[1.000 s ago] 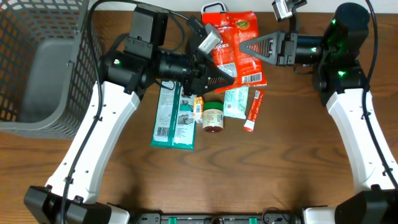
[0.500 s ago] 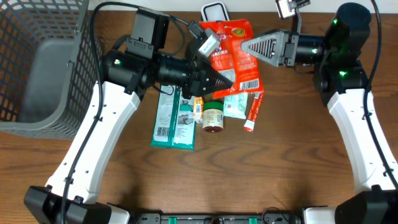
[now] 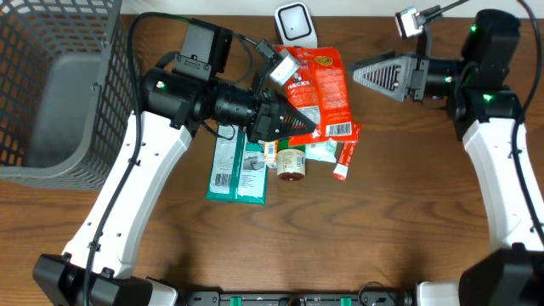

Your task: Scan the item barcode

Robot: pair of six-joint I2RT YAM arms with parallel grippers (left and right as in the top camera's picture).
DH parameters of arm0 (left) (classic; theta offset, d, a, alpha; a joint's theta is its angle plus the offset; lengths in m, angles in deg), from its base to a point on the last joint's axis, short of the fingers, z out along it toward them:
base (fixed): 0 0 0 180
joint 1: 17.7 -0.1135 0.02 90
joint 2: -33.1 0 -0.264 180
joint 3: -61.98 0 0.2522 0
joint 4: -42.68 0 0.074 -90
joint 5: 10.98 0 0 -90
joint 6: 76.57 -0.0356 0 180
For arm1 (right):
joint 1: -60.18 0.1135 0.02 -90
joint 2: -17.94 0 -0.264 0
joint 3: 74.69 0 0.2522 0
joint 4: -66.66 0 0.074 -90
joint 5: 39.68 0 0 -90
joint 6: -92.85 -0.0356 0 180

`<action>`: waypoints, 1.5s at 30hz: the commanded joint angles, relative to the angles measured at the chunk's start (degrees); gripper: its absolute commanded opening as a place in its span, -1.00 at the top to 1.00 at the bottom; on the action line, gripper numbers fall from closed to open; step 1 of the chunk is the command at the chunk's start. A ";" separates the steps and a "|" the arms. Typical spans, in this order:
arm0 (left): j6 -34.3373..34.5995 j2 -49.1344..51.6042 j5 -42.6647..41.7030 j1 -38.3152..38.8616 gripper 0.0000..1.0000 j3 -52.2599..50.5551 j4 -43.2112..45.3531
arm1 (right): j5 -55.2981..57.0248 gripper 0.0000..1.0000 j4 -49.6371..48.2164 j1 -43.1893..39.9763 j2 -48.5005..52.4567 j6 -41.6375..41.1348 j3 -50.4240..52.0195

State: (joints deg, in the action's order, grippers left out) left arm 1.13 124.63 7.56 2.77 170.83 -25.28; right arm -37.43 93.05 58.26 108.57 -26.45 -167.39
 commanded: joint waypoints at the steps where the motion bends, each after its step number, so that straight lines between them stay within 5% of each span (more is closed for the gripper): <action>1: -1.42 0.02 -3.13 0.26 0.85 0.11 -0.24 | -1.55 -0.37 4.17 0.44 3.26 7.30 -0.42; 15: -7.61 0.04 5.33 5.25 0.85 0.04 -6.03 | -1.60 -0.15 4.94 4.79 4.13 2.95 -0.42; 33: -7.61 0.04 5.31 3.93 0.85 0.04 -6.60 | -1.73 -0.61 5.03 -3.04 4.15 3.28 -0.39; 45: -7.61 0.04 6.51 3.93 0.85 0.04 -9.11 | -1.73 -0.58 13.16 4.90 4.13 10.32 -0.11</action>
State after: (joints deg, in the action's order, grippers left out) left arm -5.05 124.63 13.75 6.88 170.83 -33.87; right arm -37.84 105.72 61.78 113.14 -18.82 -167.37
